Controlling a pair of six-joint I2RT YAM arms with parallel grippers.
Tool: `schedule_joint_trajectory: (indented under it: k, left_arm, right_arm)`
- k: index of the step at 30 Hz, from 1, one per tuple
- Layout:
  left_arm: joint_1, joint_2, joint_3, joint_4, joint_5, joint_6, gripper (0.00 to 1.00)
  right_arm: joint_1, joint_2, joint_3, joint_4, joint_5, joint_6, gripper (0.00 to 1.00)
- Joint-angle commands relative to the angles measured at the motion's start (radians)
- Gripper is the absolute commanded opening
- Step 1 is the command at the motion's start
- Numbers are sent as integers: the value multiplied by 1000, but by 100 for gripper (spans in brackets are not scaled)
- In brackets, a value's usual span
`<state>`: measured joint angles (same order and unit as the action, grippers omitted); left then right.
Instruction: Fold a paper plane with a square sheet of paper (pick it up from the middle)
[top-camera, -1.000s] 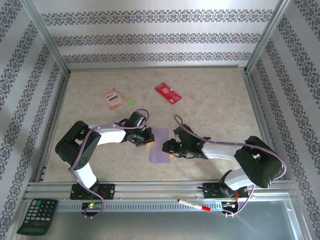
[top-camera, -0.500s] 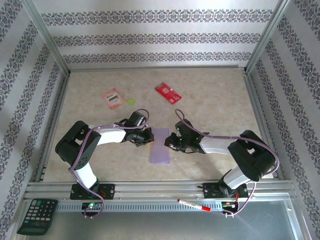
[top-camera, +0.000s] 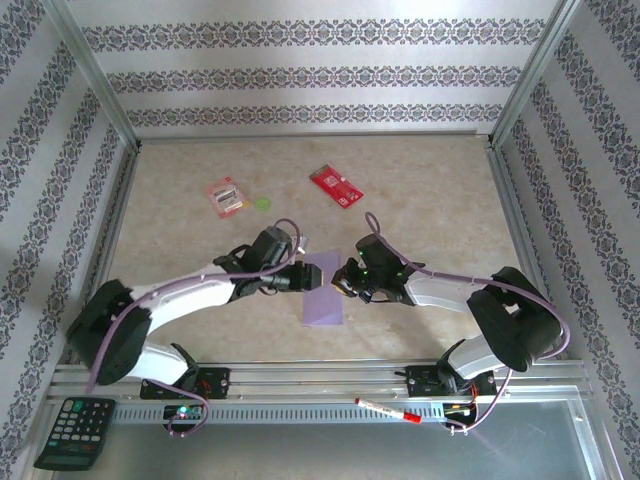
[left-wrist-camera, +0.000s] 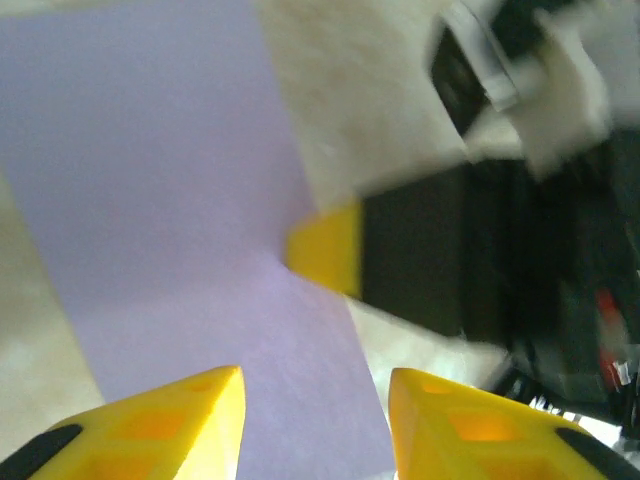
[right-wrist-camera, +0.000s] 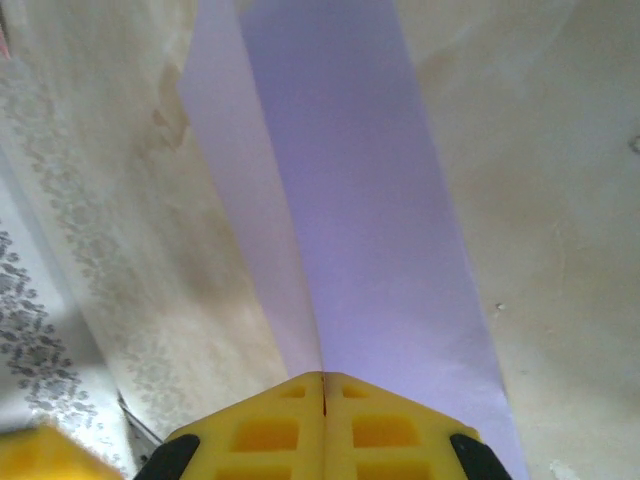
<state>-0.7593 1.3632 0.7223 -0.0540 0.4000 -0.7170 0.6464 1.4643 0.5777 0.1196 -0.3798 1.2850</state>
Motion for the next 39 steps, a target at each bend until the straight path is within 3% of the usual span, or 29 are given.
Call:
schedule_joint_trajectory:
  k: [1, 6, 9, 20, 32, 39]
  left_arm:
    - [-110, -73, -67, -8, -158, 126, 46]
    - [-308, -137, -83, -41, -406, 272, 55]
    - [-372, -98, -51, -64, -504, 323, 56]
    - [-405, 139, 62, -41, -543, 384, 64]
    - [-404, 92, 66, -64, -563, 382, 37]
    - [-402, 112, 79, -70, -567, 392, 17]
  right_arm:
    - [-17, -13, -1, -52, -28, 79, 0]
    - [-29, 10, 1, -58, -60, 97, 0]
    - [-30, 19, 4, -57, -63, 96, 0]
    - [-36, 25, -2, -55, -69, 88, 0]
    - [-39, 44, -21, -41, -70, 73, 0]
    - [-41, 58, -22, -32, -73, 67, 0]
